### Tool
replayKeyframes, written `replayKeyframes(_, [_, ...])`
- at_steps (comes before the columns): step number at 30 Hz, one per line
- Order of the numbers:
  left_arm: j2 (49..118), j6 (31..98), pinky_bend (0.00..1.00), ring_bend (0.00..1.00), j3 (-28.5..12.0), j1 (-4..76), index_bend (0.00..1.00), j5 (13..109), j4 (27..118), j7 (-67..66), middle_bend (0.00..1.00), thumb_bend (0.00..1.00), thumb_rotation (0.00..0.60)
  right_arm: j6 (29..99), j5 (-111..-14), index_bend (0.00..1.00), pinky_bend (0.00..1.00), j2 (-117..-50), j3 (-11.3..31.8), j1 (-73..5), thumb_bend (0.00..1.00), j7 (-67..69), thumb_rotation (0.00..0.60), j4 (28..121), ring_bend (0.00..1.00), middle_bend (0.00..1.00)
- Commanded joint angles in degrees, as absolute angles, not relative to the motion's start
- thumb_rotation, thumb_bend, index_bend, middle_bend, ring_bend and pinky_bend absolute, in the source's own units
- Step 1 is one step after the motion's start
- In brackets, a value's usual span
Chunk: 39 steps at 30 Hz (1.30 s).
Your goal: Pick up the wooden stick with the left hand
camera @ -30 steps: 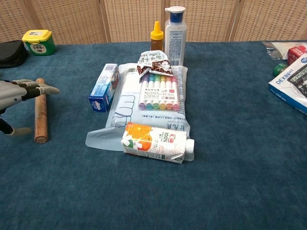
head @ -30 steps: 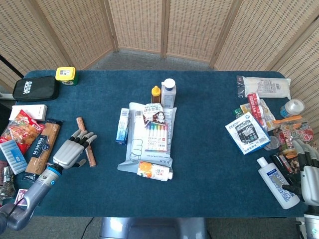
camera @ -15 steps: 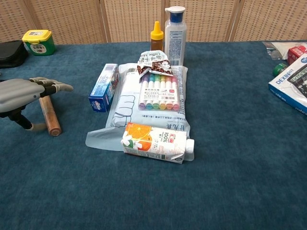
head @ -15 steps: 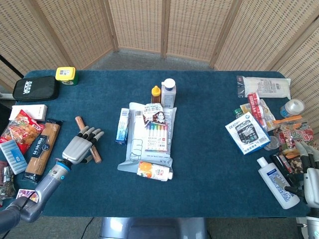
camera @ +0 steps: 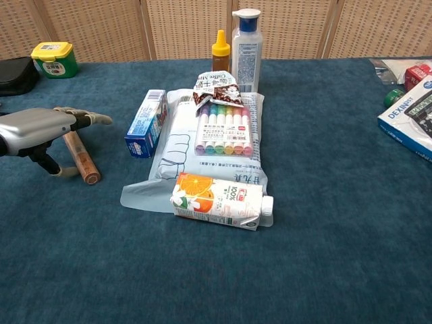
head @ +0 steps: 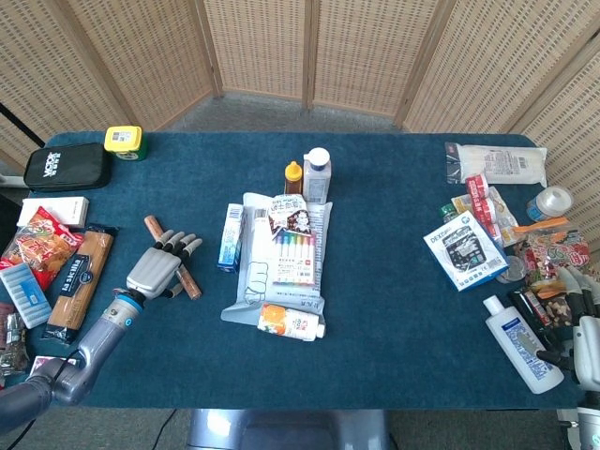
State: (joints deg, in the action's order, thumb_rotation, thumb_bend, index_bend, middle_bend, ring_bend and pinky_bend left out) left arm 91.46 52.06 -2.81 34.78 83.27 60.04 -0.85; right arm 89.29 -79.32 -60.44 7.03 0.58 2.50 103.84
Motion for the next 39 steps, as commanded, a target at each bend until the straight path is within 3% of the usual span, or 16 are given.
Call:
replayKeyframes(1, [91.14, 49.94, 0.00, 0.00, -2.91, 35.62, 0.00, 81.87, 60.58, -0.96, 0.00, 0.33, 0.600, 89.26, -79.38, 0.00, 0.00, -60.45, 7.04, 0.58, 0.00, 2.44, 0.600, 103.86, 0.00, 0.00])
replayKeyframes(3, [90.82, 49.25, 0.00, 0.00, -2.91, 35.89, 0.00, 81.42, 61.07, -1.13, 0.00, 0.33, 0.600, 89.32, -79.42, 0.00, 0.00, -60.43, 7.07, 0.61, 0.00, 2.46, 0.600, 103.93, 0.00, 0.00])
replayKeyframes(5, [90.47, 49.00, 0.00, 0.04, -2.85, 35.98, 0.07, 81.12, 61.38, -1.38, 0.03, 0.33, 0.600, 89.49, -79.46, 0.00, 0.00, -60.38, 7.09, 0.73, 0.00, 2.47, 0.600, 104.03, 0.00, 0.00])
replayKeyframes(8, [89.98, 48.67, 0.02, 0.27, -2.72, 35.88, 0.27, 80.52, 61.73, -1.63, 0.24, 0.33, 0.600, 89.62, -79.45, 0.00, 0.00, -60.34, 7.15, 0.83, 0.00, 2.58, 0.600, 104.01, 0.00, 0.00])
replayKeyframes(13, [88.98, 48.50, 0.35, 0.57, -2.07, 35.53, 0.54, 80.09, 62.59, -2.62, 0.51, 0.33, 0.600, 89.50, -79.37, 0.00, 0.00, -60.43, 7.19, 0.84, 0.00, 2.67, 0.600, 103.94, 0.00, 0.00])
replayKeyframes(17, [88.36, 49.23, 0.52, 0.72, -1.80, 35.01, 0.65, 79.69, 63.59, -3.85, 0.63, 0.33, 0.600, 89.33, -79.43, 0.00, 0.00, -60.40, 7.33, 0.69, 0.00, 2.65, 0.600, 104.07, 0.00, 0.00])
replayKeyframes(25, [87.39, 52.14, 0.67, 0.83, -2.69, 33.97, 0.73, 79.16, 65.01, -2.88, 0.72, 0.33, 0.600, 89.41, -79.66, 0.00, 0.00, -60.36, 7.47, 0.67, 0.00, 3.05, 0.600, 104.26, 0.00, 0.00])
replayKeyframes(39, [82.85, 53.55, 0.78, 0.91, -6.91, 33.26, 0.82, 75.97, 71.66, 7.53, 0.78, 0.33, 0.600, 89.76, -79.91, 0.00, 0.00, -60.31, 7.54, 1.04, 0.00, 4.69, 0.600, 103.36, 0.00, 0.00])
